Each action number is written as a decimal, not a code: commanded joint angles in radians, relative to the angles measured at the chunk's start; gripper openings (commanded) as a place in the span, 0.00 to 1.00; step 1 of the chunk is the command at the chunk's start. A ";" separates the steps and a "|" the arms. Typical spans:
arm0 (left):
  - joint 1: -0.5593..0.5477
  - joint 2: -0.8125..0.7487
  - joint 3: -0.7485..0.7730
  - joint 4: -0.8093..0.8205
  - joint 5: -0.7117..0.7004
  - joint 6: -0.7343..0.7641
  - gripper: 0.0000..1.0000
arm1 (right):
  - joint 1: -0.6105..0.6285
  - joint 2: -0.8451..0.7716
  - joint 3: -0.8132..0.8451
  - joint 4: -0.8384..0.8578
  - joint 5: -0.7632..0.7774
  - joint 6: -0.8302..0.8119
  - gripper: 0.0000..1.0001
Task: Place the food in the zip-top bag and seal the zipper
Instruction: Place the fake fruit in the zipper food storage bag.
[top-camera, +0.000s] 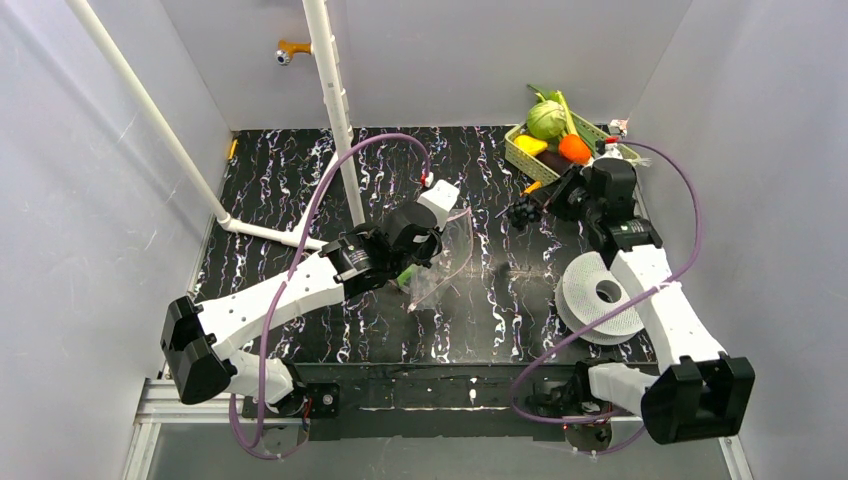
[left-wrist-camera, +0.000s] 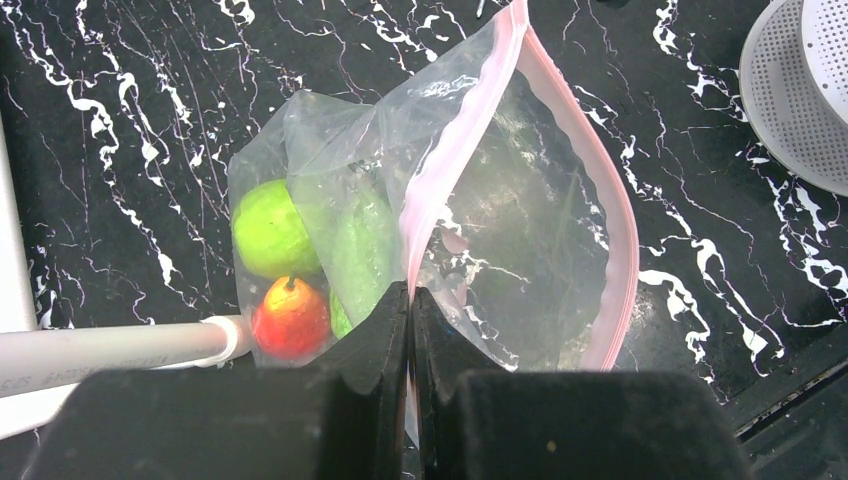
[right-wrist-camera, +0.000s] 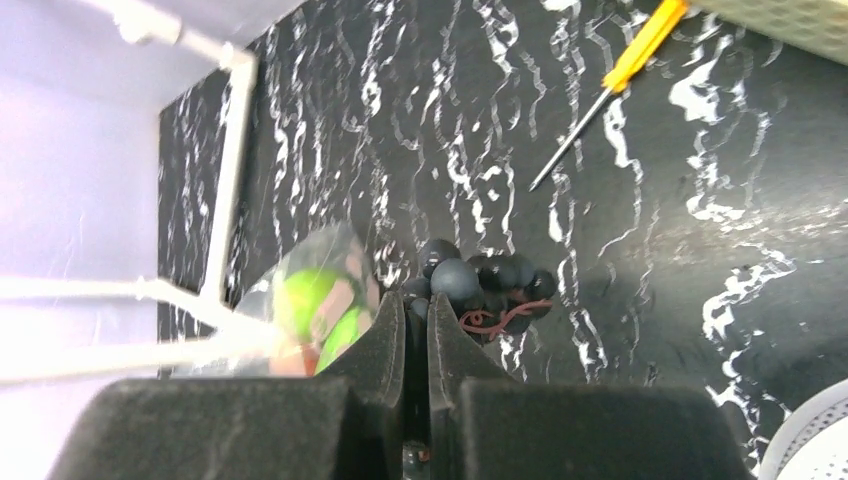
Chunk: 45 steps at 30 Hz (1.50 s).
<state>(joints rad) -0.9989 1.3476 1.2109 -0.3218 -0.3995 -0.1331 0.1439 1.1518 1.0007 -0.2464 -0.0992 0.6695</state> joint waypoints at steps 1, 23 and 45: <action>-0.006 -0.001 0.037 -0.012 -0.016 -0.006 0.00 | 0.095 -0.135 -0.035 -0.069 -0.164 -0.061 0.01; -0.006 -0.024 0.030 -0.006 -0.013 -0.012 0.00 | 0.430 -0.275 0.145 -0.067 -0.256 -0.048 0.01; -0.006 -0.058 0.017 0.013 -0.028 0.001 0.00 | 0.514 -0.037 0.171 -0.116 -0.111 -0.099 0.66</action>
<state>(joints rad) -0.9989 1.3293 1.2110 -0.3210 -0.4065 -0.1336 0.6413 1.1098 1.1216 -0.3524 -0.2296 0.6038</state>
